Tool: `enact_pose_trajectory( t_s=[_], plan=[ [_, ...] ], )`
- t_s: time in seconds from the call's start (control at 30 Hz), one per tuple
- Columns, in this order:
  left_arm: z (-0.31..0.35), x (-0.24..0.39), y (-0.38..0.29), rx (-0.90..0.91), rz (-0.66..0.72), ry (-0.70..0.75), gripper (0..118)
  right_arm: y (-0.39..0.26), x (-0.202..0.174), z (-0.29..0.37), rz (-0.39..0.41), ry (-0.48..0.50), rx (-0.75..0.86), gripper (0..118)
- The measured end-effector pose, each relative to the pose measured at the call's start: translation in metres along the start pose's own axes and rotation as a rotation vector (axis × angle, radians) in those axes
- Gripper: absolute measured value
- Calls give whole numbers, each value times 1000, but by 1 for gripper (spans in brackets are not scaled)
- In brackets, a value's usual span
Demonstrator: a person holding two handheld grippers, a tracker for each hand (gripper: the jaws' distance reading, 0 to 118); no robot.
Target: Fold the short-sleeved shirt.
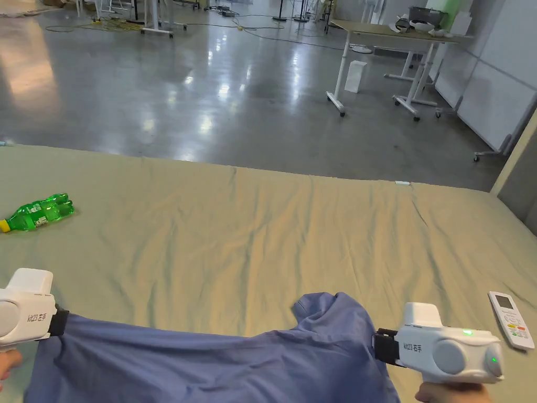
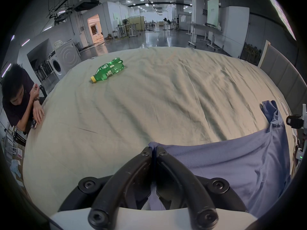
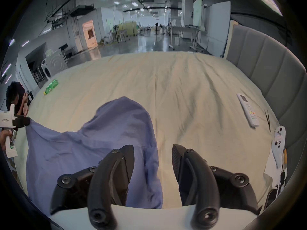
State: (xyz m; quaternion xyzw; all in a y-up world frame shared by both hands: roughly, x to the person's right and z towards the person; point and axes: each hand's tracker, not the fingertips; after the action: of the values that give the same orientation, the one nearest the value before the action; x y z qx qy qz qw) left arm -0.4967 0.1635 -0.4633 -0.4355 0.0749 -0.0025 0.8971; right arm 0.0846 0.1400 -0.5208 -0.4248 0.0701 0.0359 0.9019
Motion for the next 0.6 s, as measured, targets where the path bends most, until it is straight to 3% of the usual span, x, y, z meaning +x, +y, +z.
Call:
enact_pose_trajectory(
  t_s=[0.2,0.3,0.37,0.43,0.53,0.6],
  plan=[
    [4,-2,-1,10,-11,8,4,-7,-8,-21,41,-31,-155,48],
    [4,-3,-3,3,-19,13,4,-14,-14,-41,55,-9,-158,35],
    [5,1,-6,-3,-37,19,4,-16,-24,-44,134,-70,-136,27],
    [7,1,-8,-4,-41,19,4,-13,-29,-41,114,-67,-126,2],
    [11,1,-10,-5,-35,15,4,-11,-20,-30,-12,-31,-99,1],
    [16,1,-10,3,-33,10,4,-13,-13,-20,-55,-4,-66,1]
  ],
)
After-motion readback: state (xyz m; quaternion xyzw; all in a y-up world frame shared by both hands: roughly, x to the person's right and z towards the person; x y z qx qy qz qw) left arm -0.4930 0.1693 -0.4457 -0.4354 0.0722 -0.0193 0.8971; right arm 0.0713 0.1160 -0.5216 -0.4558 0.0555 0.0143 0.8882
